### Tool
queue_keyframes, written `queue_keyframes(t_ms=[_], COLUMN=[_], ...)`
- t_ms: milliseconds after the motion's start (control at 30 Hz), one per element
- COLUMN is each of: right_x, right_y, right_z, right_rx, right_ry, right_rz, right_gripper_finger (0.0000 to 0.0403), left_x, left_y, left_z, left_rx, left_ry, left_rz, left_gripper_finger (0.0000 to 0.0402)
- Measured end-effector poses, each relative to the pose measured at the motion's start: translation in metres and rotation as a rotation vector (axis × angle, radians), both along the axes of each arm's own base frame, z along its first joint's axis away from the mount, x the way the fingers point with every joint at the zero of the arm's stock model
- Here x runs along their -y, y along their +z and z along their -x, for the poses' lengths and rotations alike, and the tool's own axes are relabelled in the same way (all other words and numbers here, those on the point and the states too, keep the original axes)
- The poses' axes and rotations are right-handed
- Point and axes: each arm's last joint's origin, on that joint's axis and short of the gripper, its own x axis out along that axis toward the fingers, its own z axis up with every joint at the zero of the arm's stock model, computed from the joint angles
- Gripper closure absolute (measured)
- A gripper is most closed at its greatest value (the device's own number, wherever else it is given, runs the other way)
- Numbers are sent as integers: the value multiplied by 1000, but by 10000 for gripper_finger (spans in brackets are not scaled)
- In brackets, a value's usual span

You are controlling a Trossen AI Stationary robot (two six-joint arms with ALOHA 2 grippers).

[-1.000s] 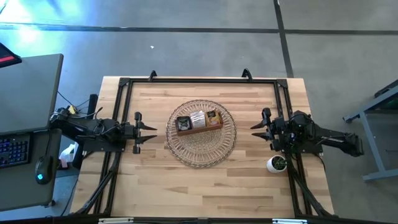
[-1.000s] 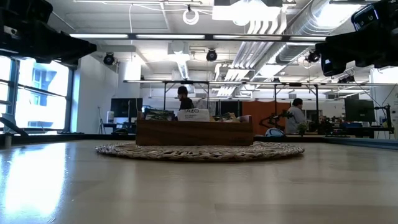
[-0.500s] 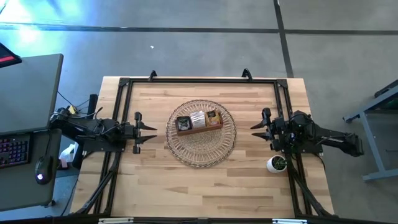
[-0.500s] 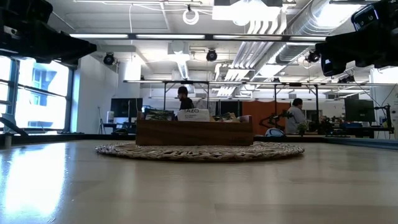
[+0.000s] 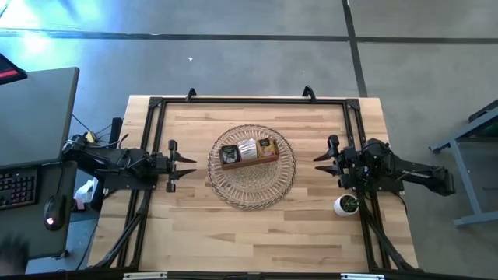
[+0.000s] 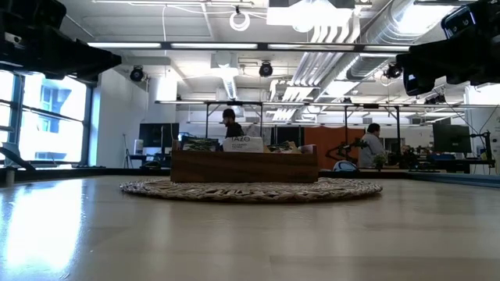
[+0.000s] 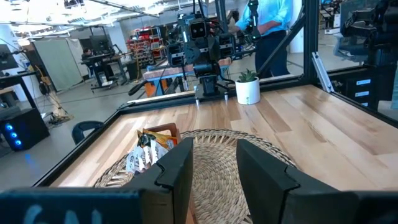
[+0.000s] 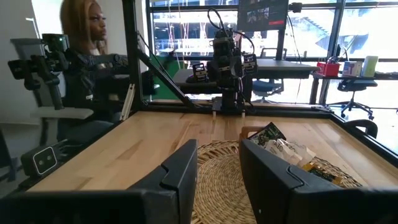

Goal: Pick & Place Tea
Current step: Return to Home Position

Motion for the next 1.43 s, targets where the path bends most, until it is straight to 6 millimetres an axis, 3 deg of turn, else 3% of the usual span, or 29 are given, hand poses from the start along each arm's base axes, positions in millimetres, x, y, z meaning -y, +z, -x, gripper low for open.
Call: queue_keyframes(t_ms=[1433], right_x=[0], right_y=[0], right_z=[0], right_rx=[0], right_ry=[0], right_rz=[0], right_gripper_finger=[285], left_x=[2], left_y=[-2], left_z=[-2], left_rx=[-26], left_ry=[-24], left_rz=[-8], left_gripper_finger=[280])
